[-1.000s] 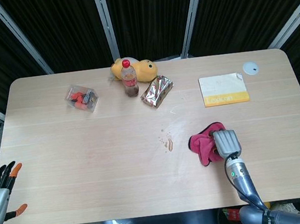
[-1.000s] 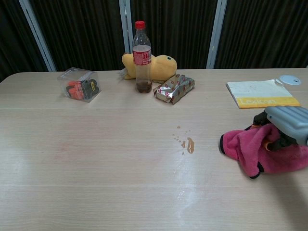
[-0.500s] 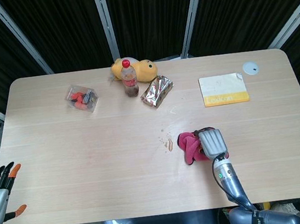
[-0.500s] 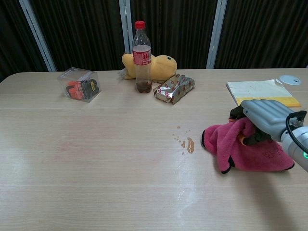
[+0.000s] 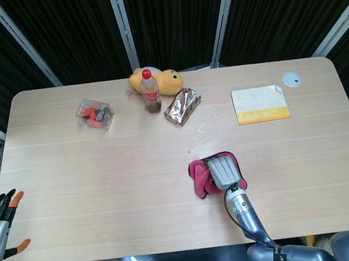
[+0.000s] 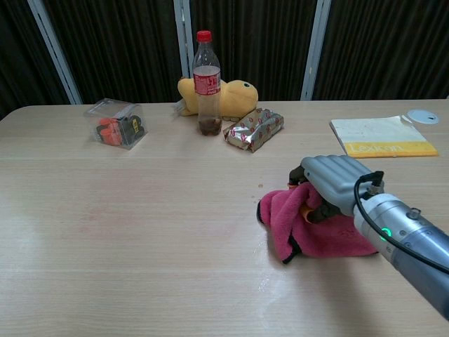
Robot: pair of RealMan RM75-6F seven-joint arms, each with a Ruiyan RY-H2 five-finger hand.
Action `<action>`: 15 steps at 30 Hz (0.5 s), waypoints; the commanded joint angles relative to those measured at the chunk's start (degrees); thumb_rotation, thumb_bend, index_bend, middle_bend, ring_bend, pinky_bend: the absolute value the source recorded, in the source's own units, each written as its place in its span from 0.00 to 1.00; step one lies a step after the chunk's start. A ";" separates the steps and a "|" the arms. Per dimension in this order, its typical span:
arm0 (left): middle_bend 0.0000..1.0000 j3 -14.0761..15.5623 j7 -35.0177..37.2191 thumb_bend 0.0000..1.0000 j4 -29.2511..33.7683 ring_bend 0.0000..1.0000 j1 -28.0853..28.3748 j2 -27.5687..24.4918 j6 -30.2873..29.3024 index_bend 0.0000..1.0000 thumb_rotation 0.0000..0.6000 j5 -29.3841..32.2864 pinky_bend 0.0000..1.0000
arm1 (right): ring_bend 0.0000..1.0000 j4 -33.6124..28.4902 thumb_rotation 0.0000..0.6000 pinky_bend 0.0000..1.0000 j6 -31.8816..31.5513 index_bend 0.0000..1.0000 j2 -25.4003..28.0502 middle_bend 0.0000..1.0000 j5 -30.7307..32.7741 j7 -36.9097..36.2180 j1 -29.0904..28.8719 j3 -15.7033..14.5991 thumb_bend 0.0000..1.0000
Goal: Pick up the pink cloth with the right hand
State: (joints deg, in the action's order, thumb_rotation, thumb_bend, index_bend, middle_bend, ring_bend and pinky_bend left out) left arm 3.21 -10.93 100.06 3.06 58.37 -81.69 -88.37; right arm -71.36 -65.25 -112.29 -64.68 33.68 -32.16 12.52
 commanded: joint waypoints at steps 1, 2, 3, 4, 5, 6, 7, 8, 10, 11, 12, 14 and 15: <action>0.00 0.03 0.13 0.00 0.03 0.00 0.01 -0.05 0.11 0.00 1.00 0.07 0.00 | 0.51 0.36 1.00 0.74 0.54 0.76 -2.01 0.64 0.64 0.62 -1.21 0.80 0.54; 0.00 0.03 0.20 0.00 0.06 0.00 0.01 -0.13 0.19 0.00 1.00 0.20 0.00 | 0.51 0.48 1.00 0.74 0.66 0.76 -2.75 0.64 0.72 0.82 -1.63 1.01 0.54; 0.00 -0.02 0.36 0.00 0.11 0.00 -0.01 -0.20 0.20 0.00 1.00 0.39 0.00 | 0.51 0.66 1.00 0.74 0.80 0.76 -3.49 0.64 0.76 1.00 -2.06 1.17 0.54; 0.00 -0.08 0.48 0.00 0.13 0.00 -0.02 -0.22 0.21 0.00 1.00 0.53 0.00 | 0.51 0.83 1.00 0.74 0.85 0.76 -3.96 0.64 0.81 1.11 -2.30 1.29 0.54; 0.00 -0.14 0.65 0.00 0.19 0.00 -0.03 -0.25 0.25 0.00 1.00 0.75 0.00 | 0.51 1.06 1.00 0.74 0.95 0.76 -4.69 0.64 0.86 1.15 -2.68 1.47 0.54; 0.00 -0.17 0.80 0.00 0.29 0.00 -0.01 -0.29 0.35 0.00 1.00 0.93 0.00 | 0.51 1.43 1.00 0.74 1.06 0.76 -5.44 0.64 0.97 1.13 -3.02 1.68 0.54; 0.00 -0.15 0.86 0.00 0.36 0.00 0.01 -0.35 0.44 0.00 1.00 0.97 0.00 | 0.51 1.84 1.00 0.74 1.27 0.76 -6.17 0.64 1.00 1.06 -3.43 1.85 0.54; 0.00 -0.12 0.86 0.00 0.38 0.00 0.04 -0.38 0.49 0.00 1.00 0.91 0.00 | 0.51 2.42 1.00 0.74 1.47 0.76 -6.88 0.64 0.95 0.88 -3.84 2.03 0.55; 0.00 -0.10 0.84 0.00 0.41 0.00 0.03 -0.40 0.51 0.00 1.00 0.92 0.00 | 0.51 4.02 1.00 0.74 1.97 0.76 -8.30 0.64 0.77 0.27 -4.65 2.32 0.55; 0.00 -0.13 0.87 0.00 0.48 0.00 0.00 -0.41 0.49 0.00 1.00 1.04 0.00 | 0.51 4.91 1.00 0.74 2.21 0.76 -8.91 0.64 0.67 -0.09 -4.99 2.42 0.55; 0.00 -0.19 0.88 0.00 0.52 0.00 -0.03 -0.41 0.42 0.00 1.00 1.15 0.00 | 0.51 5.61 1.00 0.74 2.46 0.76 -9.31 0.64 0.62 -0.34 -5.23 2.46 0.55; 0.00 -0.23 0.95 0.00 0.68 0.00 -0.10 -0.47 0.51 0.00 1.00 1.58 0.00 | 0.51 7.83 1.00 0.74 3.14 0.76 -10.19 0.64 0.54 -0.82 -5.82 2.54 0.55; 0.00 -0.21 0.93 0.00 0.79 0.00 -0.12 -0.55 0.65 0.00 1.00 1.82 0.00 | 0.51 8.95 1.00 0.74 3.52 0.76 -10.51 0.64 0.57 -1.04 -6.11 2.68 0.55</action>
State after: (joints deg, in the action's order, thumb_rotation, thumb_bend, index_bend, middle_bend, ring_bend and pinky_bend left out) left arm 3.00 -10.00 100.78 2.96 57.87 -81.12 -86.65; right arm -64.20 -62.55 -121.84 -64.02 33.25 -37.51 14.93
